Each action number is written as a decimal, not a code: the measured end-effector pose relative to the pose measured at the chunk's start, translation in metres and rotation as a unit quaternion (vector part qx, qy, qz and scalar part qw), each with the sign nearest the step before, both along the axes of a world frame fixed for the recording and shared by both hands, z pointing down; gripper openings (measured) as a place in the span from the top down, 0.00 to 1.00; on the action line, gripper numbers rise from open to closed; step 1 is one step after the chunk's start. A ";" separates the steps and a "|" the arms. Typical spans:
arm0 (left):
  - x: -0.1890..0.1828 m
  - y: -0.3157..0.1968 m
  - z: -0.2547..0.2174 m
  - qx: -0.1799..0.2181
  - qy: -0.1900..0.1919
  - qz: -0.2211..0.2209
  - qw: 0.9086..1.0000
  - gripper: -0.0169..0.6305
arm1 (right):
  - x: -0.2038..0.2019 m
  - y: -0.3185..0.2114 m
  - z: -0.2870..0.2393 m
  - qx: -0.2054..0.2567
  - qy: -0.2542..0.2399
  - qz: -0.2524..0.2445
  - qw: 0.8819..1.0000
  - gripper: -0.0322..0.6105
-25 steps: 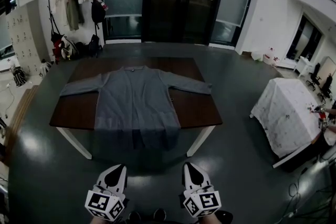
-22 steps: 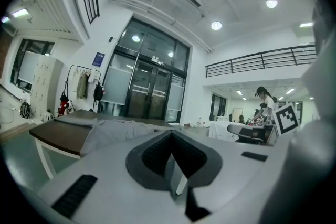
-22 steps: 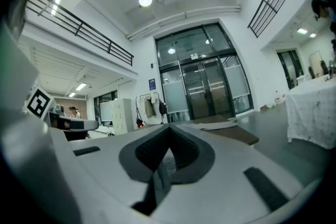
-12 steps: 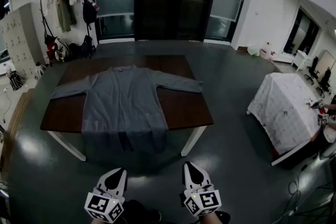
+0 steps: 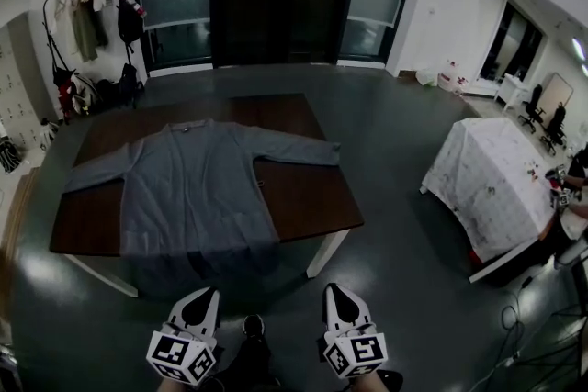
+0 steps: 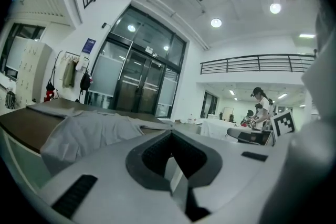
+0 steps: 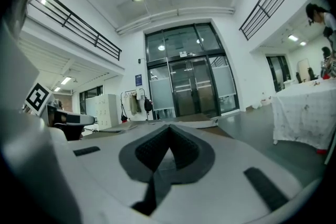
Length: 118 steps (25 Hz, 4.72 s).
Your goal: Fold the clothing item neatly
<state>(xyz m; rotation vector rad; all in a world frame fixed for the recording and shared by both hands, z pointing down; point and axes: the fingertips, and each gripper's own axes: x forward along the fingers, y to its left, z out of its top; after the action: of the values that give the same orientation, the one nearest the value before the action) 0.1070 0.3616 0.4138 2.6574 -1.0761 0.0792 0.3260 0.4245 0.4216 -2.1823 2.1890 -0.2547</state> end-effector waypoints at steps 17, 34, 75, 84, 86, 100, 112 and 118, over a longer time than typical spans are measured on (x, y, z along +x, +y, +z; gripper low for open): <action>0.045 -0.220 0.006 -0.017 0.014 0.013 1.000 0.96 | 0.056 -0.212 -0.014 -0.021 0.007 0.052 0.998 0.97; 0.088 -0.311 0.009 -0.009 0.004 0.010 1.000 0.96 | 0.147 -0.291 0.017 -0.050 0.020 0.137 0.989 0.97; 0.344 -0.457 0.086 -0.105 -0.082 -0.039 0.990 0.96 | 0.327 -0.482 0.210 -0.338 -0.094 -0.009 0.936 0.62; 0.347 -0.450 0.093 -0.112 -0.095 -0.048 0.988 0.96 | 0.324 -0.493 0.213 -0.334 -0.099 -0.025 0.937 0.62; 0.346 -0.447 0.093 -0.113 -0.096 -0.049 0.988 0.96 | 0.324 -0.491 0.211 -0.330 -0.083 -0.023 0.940 0.64; 0.313 -0.423 0.083 -0.104 -0.096 -0.068 0.988 0.96 | 0.318 -0.482 0.171 -0.293 0.015 -0.005 0.956 0.92; 0.200 -0.423 0.070 -0.093 -0.056 -0.074 0.991 0.96 | 0.249 -0.494 0.099 -0.231 0.032 0.021 0.972 0.93; 0.126 -0.431 0.065 -0.087 -0.039 -0.079 0.992 0.96 | 0.181 -0.512 0.073 -0.205 0.056 0.022 0.977 0.93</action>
<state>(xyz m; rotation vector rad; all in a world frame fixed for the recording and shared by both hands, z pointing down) 0.2333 -0.0694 0.4785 2.4239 -1.2399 0.2356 0.5069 -0.0873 0.4947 -2.4999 2.3134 -0.6494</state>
